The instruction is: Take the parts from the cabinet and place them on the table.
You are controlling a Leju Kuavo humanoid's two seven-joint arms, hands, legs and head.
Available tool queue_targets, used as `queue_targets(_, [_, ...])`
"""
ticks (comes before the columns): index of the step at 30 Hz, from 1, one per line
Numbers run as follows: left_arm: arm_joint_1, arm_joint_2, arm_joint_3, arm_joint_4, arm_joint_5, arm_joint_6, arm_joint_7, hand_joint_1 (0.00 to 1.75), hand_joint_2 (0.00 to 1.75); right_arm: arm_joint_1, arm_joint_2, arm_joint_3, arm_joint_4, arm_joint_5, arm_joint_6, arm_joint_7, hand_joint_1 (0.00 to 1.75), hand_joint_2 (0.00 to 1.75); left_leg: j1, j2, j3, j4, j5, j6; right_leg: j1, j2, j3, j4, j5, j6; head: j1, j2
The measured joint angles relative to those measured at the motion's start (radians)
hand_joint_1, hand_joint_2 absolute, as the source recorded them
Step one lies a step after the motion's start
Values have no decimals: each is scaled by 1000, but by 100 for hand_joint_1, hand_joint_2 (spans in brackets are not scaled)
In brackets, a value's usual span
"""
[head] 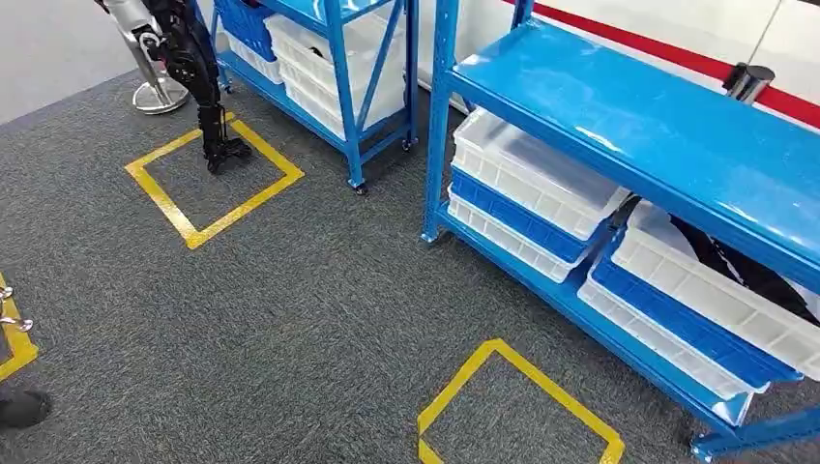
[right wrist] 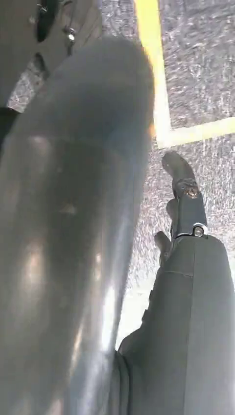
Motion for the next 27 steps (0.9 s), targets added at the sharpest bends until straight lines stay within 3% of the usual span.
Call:
queue_targets(1, [-2,-1,0,0,0,0,0,0,0,3,-2,-5,0,0,0,-1,0,0,2,11,8,-5,-3,-7,3,13,0,-2,-2,-6,0,0])
queue_targets(2, [-3,-1,0,0,-1,-1,0,0,0,1,-2,-8,0,0,-1,-1,0,0,8,0,9,1,-9,-17,-11,27,20,-10,5,-16,0,0])
queue_targets(3, [-4,-1,0,0,-2,-1,0,0,0,3,-2,-11,0,-1,-2,-2,0,0,11,-58,4,30,-32,-21,-15,39,21,-11,5,-20,-6,0])
queue_targets(4, [-3,-1,0,0,-2,-1,0,0,0,3,-3,-13,0,-1,-2,-2,0,0,11,-89,-20,87,-71,-20,-15,47,22,-11,7,-26,-9,0])
queue_targets(5, [-1,-1,0,0,-2,-1,0,0,0,1,-3,-13,0,-1,-2,-2,0,0,11,-106,-59,171,-115,-20,-14,60,22,-11,6,-28,-9,0])
queue_targets(6, [1,-1,0,0,-1,-1,0,0,0,0,-2,-14,0,-1,-2,-2,0,0,11,-113,-98,249,-146,-20,-11,75,22,-10,6,-32,-8,0])
queue_targets(7, [3,-1,0,0,-1,-1,0,0,0,0,-2,-14,0,-1,-2,-2,0,0,11,-116,-131,307,-159,-19,-9,92,22,-9,6,-33,-9,0])
queue_targets(8, [4,-1,0,0,-1,-1,0,0,0,2,-2,-15,0,-1,-2,-2,0,0,12,-116,-139,309,-143,-18,-9,108,24,-9,6,-33,-8,0])
queue_targets(9, [4,-1,0,0,-1,-1,0,0,0,3,-2,-16,0,-1,-2,-2,0,0,12,-118,-125,265,-104,-16,-9,124,26,-8,6,-32,-8,0])
queue_targets(10, [4,-1,0,0,-1,-1,0,0,0,4,-2,-17,0,-1,-2,-2,0,0,14,-121,-93,189,-54,-14,-9,139,29,-8,5,-32,-8,0])
queue_targets(11, [3,0,0,0,-1,-1,0,0,0,3,-1,-18,0,-1,-2,-2,0,0,18,-138,-51,93,-2,-14,-10,155,33,-7,3,-29,-8,0])
queue_targets(12, [5,0,1,0,-1,-1,0,0,0,4,-1,-18,0,-1,-2,-2,0,0,26,-197,-24,26,17,-15,-11,166,30,-6,1,-25,-8,0])
queue_targets(13, [5,0,1,1,0,-1,1,0,0,1,-1,-19,0,-1,-2,-2,0,0,22,-206,-22,17,10,-15,0,173,25,1,0,-20,-8,0])
queue_targets(14, [2,0,1,1,0,-1,1,0,0,3,-2,-19,0,-1,-2,-2,0,0,19,-188,-25,18,12,-9,-5,183,18,-2,3,-14,-6,0])
queue_targets(16, [0,0,0,0,0,-1,1,0,0,8,-2,-20,0,-1,-2,-2,0,0,9,-174,-26,18,15,3,-14,198,13,-13,9,1,-7,0])
queue_targets(17, [0,0,1,0,1,-1,1,0,0,10,-2,-21,0,-1,-2,-2,0,0,15,-162,-24,8,21,12,-11,208,2,-10,7,7,-7,0])
queue_targets(18, [-2,-1,1,0,1,0,1,0,0,10,-3,-21,0,-1,-2,-2,0,0,15,-150,-22,2,25,21,-8,149,-6,15,-3,6,-7,0])
queue_targets(19, [-1,-2,1,0,1,0,0,0,0,9,-2,-21,0,0,-2,-2,0,0,13,-140,-23,1,25,30,-4,102,-34,65,-30,1,-2,0])
queue_targets(21, [2,-1,1,0,1,0,0,0,0,3,-1,-21,0,1,-2,-2,0,0,7,-109,-24,1,23,34,-5,78,-118,227,-97,-11,-1,0])
queue_targets(22, [2,-1,1,0,2,1,0,0,0,3,-1,-21,0,1,-2,-2,0,0,6,-93,-25,1,22,35,-6,75,-152,295,-116,-10,-1,0])
queue_targets(23, [2,-1,1,0,2,1,0,0,0,4,-1,-21,0,2,-2,-2,0,0,6,-81,-25,1,22,35,-6,74,-161,314,-115,-3,0,0])
queue_targets(24, [1,-1,1,0,2,1,0,0,0,5,-1,-21,0,2,-2,-2,0,0,6,-68,-25,1,21,35,-6,72,-143,282,-98,5,0,0])
queue_targets(25, [1,-2,1,0,2,1,0,0,0,6,-2,-21,0,2,-2,-1,0,0,6,-57,-24,1,21,34,-6,66,-106,210,-70,15,1,0])
queue_targets(26, [0,-2,1,0,2,1,0,0,0,5,-3,-21,0,2,-2,-1,0,0,6,-45,-22,1,19,32,-6,50,-47,105,-34,22,1,0])
queue_targets(27, [0,-3,1,0,2,1,0,0,0,2,-3,-21,0,2,-2,-1,0,0,4,-36,-18,2,17,29,-3,3,8,13,-13,21,1,0])
